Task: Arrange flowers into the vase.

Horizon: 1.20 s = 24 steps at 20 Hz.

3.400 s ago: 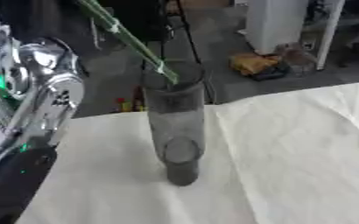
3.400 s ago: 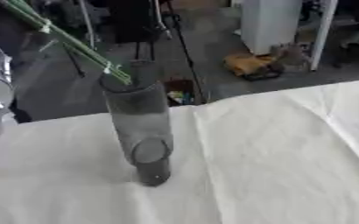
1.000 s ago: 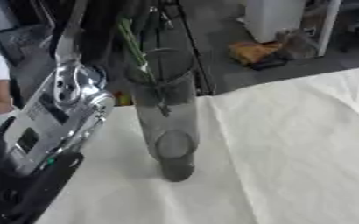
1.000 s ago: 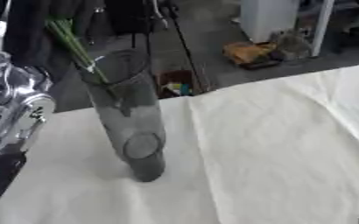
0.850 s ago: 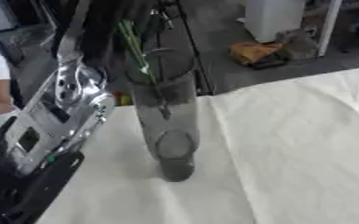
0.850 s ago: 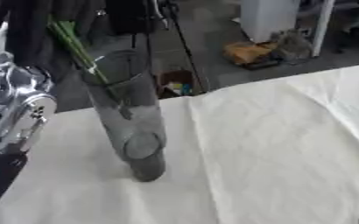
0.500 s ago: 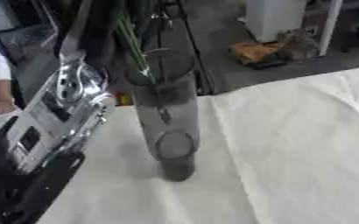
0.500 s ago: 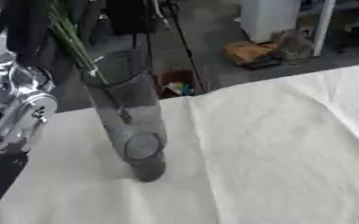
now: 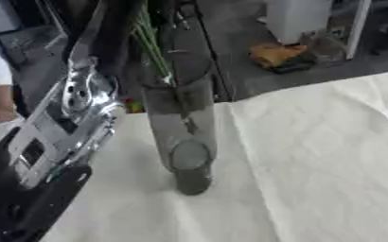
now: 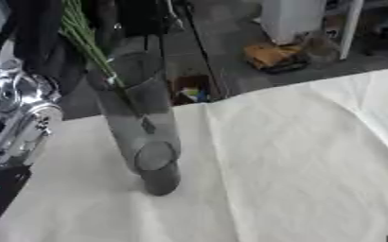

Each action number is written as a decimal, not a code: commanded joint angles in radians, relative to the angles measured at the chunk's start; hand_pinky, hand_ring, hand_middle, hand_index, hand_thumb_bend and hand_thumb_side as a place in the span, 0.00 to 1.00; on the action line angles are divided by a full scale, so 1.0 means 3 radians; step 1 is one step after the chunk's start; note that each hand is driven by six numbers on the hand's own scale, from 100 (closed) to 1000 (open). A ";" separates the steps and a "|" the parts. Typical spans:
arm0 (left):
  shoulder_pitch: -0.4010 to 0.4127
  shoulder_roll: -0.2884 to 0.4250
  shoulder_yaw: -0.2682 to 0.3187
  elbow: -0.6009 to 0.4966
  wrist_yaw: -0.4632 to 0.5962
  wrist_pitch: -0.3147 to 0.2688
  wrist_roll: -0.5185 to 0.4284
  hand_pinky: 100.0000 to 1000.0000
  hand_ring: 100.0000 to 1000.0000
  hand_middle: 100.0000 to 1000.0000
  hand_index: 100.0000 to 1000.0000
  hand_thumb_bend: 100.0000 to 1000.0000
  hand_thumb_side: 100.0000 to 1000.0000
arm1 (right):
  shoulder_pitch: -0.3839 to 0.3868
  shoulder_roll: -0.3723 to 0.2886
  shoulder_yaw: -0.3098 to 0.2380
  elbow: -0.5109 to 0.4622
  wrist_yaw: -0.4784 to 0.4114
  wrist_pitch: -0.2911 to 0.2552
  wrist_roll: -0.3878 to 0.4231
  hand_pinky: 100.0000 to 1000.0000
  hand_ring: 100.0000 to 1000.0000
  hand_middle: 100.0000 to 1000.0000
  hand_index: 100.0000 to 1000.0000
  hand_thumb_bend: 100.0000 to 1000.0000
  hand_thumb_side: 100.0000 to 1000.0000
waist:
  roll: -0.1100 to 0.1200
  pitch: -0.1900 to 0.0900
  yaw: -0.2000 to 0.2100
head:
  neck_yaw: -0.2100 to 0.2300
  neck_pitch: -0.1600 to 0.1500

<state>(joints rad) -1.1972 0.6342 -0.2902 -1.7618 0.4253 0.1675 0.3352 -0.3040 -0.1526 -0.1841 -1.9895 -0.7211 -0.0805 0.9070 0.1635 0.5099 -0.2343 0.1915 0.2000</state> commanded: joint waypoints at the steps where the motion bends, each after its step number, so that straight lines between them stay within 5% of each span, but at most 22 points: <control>1: -0.0047 0.0108 0.0050 -0.0072 0.0021 -0.0048 -0.0032 0.06 0.20 0.24 0.57 0.00 0.77 | -0.0024 -0.0002 0.0004 -0.0035 0.0034 0.0005 0.0000 0.83 0.97 0.49 0.89 0.00 0.87 | -0.0025 -0.0072 0.0004 | 0.0003 -0.0040; 12: -0.0055 0.0180 0.0092 -0.0069 0.0012 -0.0129 -0.0028 0.20 0.43 0.38 0.66 0.00 0.74 | -0.0018 -0.0004 0.0007 -0.0035 0.0057 0.0024 0.0000 0.83 0.97 0.48 0.89 0.00 0.87 | -0.0016 -0.0082 0.0023 | -0.0007 -0.0040; 17: -0.0045 0.0204 0.0088 -0.0074 -0.0059 -0.0073 -0.0060 0.26 0.52 0.41 0.67 0.00 0.73 | -0.0015 -0.0006 0.0007 -0.0035 0.0062 0.0030 0.0000 0.83 0.97 0.48 0.89 0.00 0.87 | -0.0014 -0.0089 0.0026 | -0.0009 -0.0041; 24: -0.0032 0.0283 0.0068 -0.0095 -0.0273 0.0099 -0.0387 0.44 0.74 0.60 0.81 0.00 0.70 | -0.0010 -0.0010 0.0008 -0.0035 0.0081 0.0041 0.0000 0.83 0.97 0.48 0.90 0.00 0.87 | -0.0002 -0.0094 0.0039 | -0.0007 -0.0022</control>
<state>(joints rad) -1.1950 0.6847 -0.2785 -1.7748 0.3582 0.1907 0.2390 -0.3030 -0.1524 -0.1834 -1.9895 -0.7050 -0.0702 0.9067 0.1697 0.5100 -0.2244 0.1908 0.1997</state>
